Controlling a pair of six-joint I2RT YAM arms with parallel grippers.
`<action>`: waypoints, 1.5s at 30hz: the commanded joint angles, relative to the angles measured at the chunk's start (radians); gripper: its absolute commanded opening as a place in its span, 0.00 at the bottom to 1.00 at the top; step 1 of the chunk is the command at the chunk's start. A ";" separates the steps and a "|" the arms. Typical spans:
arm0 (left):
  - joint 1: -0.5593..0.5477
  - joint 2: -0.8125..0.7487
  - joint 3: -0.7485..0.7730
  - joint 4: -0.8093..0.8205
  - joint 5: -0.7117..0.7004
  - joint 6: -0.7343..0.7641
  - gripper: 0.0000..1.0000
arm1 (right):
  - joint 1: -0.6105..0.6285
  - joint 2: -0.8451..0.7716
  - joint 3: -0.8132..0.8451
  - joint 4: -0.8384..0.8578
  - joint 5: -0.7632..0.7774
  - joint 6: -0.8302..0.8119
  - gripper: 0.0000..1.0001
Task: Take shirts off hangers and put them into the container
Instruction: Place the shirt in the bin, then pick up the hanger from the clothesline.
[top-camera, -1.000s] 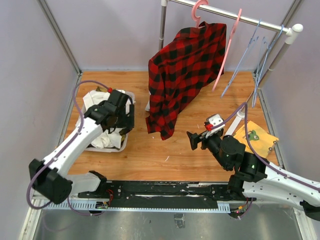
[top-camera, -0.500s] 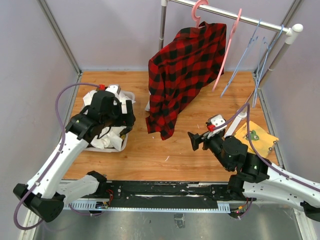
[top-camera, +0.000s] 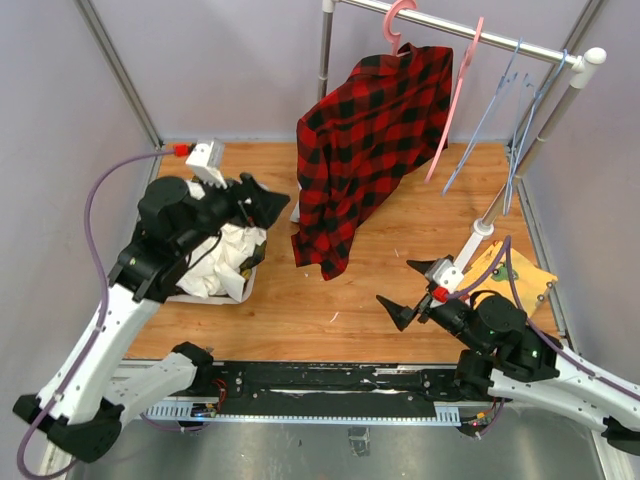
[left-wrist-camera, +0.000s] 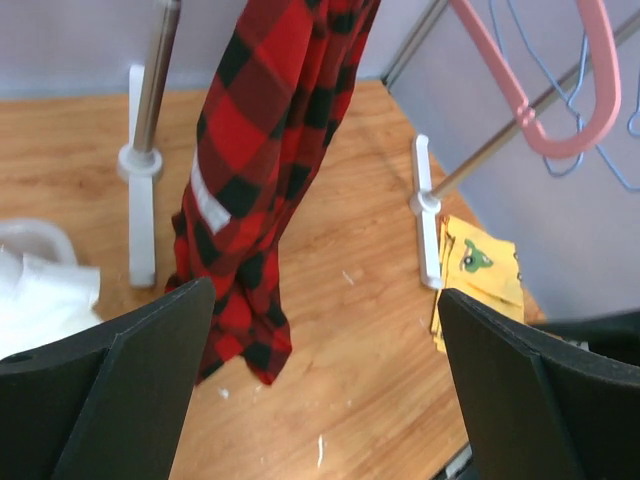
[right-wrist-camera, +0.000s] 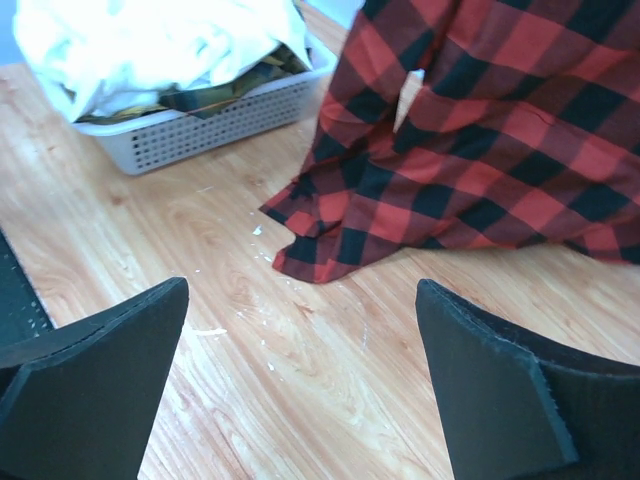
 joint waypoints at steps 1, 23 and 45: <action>-0.003 0.177 0.176 0.082 0.044 0.049 1.00 | 0.000 -0.057 -0.023 -0.013 -0.154 -0.057 0.98; 0.007 1.000 1.048 -0.037 0.156 0.122 0.84 | 0.000 0.104 0.089 -0.104 -0.018 0.056 0.98; 0.007 0.957 0.973 0.077 0.332 0.066 0.01 | 0.000 0.185 0.116 -0.082 0.014 0.111 0.98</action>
